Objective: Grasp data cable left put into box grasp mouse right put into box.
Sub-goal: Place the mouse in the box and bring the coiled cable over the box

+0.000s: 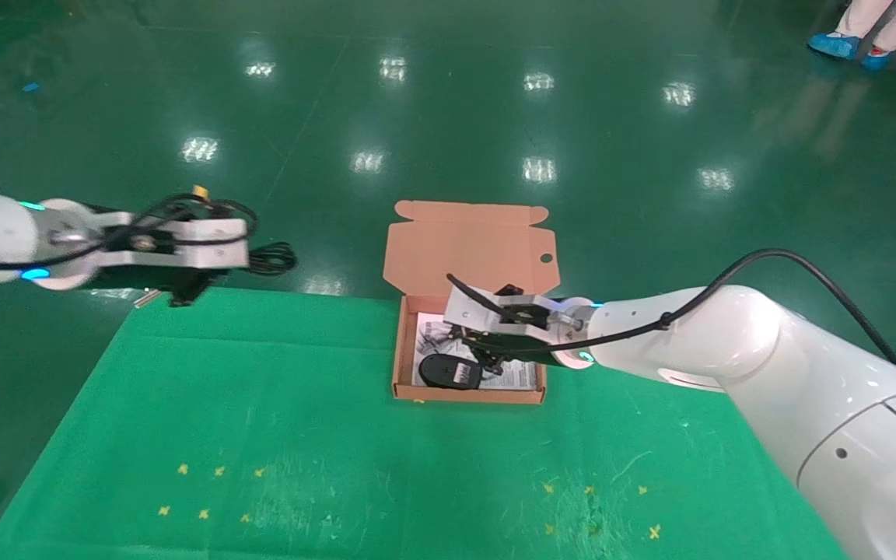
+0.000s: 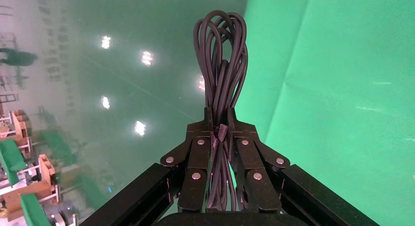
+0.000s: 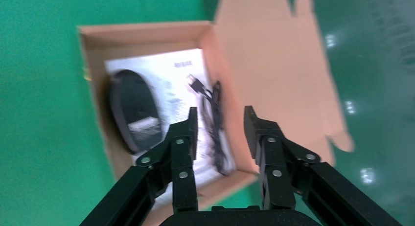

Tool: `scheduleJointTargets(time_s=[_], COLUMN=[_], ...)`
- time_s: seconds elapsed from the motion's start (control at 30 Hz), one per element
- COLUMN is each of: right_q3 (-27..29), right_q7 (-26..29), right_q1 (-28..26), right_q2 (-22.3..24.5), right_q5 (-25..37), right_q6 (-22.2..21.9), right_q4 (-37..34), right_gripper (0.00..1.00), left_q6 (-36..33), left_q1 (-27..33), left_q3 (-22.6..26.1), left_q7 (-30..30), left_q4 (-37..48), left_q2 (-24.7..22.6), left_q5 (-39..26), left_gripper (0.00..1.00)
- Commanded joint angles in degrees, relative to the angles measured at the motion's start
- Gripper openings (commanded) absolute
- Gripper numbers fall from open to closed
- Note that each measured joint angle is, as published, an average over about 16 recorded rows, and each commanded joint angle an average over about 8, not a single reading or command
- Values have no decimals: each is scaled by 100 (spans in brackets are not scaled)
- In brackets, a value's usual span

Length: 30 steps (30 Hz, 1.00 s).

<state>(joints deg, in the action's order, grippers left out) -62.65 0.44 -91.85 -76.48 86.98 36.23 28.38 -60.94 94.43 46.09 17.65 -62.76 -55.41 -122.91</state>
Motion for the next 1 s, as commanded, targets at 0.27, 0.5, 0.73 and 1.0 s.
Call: scheduleJointTargets(time_s=[0.27, 0.5, 0.73, 1.0], right_q3=[10, 89, 119, 62], right_q7=[16, -26, 100, 503], right_q1=[-163, -302, -301, -186], right_q2=[443, 1096, 1711, 2142], right_q5=[13, 25, 61, 189], right_q6=[-13, -3, 29, 30], right_q4=[170, 493, 1025, 1626], right_gripper=[100, 100, 100, 100], left_q6=[953, 1610, 2164, 2353], left_q1=[-292, -449, -532, -686], left_q3=[-37, -32, -77, 128], left_q7=[-784, -1686, -2690, -3635], left_q4=[702, 1593, 2612, 2961], left_q2=[-686, -1385, -2052, -2296], left_q5=[439, 850, 1340, 2240], left_gripper=[0, 0, 0, 0])
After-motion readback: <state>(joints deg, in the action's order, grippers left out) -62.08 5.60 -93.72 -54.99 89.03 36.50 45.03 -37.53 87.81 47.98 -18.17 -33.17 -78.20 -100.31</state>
